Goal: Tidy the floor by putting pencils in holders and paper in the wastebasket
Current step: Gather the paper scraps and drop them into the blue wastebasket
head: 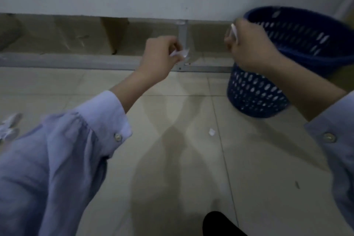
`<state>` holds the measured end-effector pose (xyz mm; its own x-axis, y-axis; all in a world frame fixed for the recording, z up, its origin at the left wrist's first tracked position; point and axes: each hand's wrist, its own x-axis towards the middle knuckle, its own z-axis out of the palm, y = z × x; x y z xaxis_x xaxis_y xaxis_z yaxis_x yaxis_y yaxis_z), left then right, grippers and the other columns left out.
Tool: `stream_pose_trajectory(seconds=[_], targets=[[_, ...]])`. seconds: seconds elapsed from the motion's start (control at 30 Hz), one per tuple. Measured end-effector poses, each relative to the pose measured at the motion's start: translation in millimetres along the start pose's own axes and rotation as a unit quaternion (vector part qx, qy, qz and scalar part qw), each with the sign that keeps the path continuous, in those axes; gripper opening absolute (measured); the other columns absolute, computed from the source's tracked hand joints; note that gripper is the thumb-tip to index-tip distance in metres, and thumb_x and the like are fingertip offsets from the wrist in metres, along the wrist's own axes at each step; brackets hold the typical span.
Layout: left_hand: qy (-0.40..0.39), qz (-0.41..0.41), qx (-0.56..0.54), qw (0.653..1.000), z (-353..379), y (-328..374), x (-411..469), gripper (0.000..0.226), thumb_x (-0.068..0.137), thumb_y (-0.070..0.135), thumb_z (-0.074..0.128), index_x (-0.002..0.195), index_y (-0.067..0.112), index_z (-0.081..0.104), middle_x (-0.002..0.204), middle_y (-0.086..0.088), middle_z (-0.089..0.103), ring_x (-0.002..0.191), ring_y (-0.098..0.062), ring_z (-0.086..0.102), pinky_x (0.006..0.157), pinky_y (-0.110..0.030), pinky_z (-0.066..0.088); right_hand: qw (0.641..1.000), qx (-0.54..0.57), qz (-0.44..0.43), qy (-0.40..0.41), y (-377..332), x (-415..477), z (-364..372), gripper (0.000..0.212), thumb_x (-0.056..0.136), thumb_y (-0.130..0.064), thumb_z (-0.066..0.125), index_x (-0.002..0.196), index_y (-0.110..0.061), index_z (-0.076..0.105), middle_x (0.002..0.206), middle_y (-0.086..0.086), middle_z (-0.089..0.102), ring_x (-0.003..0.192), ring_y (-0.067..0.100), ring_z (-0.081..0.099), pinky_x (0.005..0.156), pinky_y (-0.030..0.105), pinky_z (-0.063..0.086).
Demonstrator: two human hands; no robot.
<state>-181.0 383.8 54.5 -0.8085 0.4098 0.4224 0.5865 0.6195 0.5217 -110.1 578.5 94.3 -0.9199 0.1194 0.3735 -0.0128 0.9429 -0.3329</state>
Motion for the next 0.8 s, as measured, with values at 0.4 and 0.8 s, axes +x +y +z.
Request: stream_pose_trajectory(seconds=[0.4,0.8], targets=[[-0.015,0.189,-0.142,0.971,78.0,160.8,87.5,0.023,0.091,0.029,0.061,0.094,0.007,0.067,0.083,0.004,0.06,0.074,-0.005,0.05,0.058,-0.005,0.034,0.978,-0.044,0.199,-0.035,124.0,-12.8,-90.0,0.023,0.099,-0.006,0.036,0.081,-0.003,0.049,0.072,0.015,0.049,0.061,0.028,0.044,0.055,0.036,0.038],[-0.124,0.185,-0.065,0.973,155.2,180.2,103.2,0.021,0.097,0.02,0.05,0.099,0.004,0.063,0.094,-0.013,0.068,0.086,-0.024,0.062,0.076,-0.037,0.051,0.942,-0.147,0.292,-0.075,184.4,-20.6,-74.9,0.049,0.096,-0.047,0.025,0.131,-0.016,0.039,0.137,0.011,0.035,0.126,0.034,0.033,0.103,0.053,0.021]])
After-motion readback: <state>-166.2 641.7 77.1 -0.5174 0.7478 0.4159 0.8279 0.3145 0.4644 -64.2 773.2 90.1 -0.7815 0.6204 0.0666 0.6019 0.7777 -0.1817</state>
